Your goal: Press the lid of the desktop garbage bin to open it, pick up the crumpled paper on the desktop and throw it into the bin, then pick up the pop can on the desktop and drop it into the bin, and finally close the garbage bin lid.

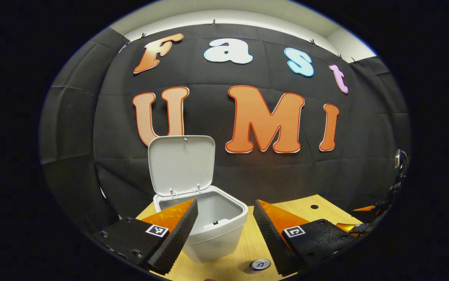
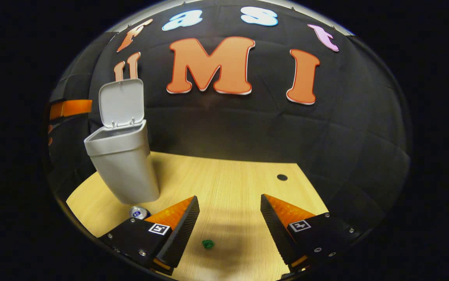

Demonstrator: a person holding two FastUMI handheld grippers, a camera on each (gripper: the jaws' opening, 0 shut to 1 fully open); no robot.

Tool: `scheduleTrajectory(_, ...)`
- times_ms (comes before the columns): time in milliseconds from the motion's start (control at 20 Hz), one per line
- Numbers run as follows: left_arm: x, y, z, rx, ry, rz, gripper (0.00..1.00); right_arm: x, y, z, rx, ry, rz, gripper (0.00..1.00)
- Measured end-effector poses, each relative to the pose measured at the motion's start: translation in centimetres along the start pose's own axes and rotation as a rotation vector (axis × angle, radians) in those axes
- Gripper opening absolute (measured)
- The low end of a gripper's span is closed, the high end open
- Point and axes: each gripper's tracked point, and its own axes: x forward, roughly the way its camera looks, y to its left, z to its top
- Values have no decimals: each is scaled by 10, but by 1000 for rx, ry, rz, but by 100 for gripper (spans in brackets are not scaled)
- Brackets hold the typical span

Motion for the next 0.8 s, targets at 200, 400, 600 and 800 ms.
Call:
scheduleTrajectory(200, 6, 9, -11, -3, 33, 7, 91, 15, 0, -60, 2, 153, -2, 95)
scheduleTrajectory(400, 8, 20, -21, 8, 59, 22, 91, 27, 6, -114, -38, 304, 9, 95)
scheduleTrajectory(600, 11, 33, -38, 21, 103, 37, 91, 34, 16, -138, -17, 406, 66, 95)
scheduleTrajectory(800, 14, 49, -53, 24, 140, 58, 92, 34, 14, -149, -9, 490, 82, 88)
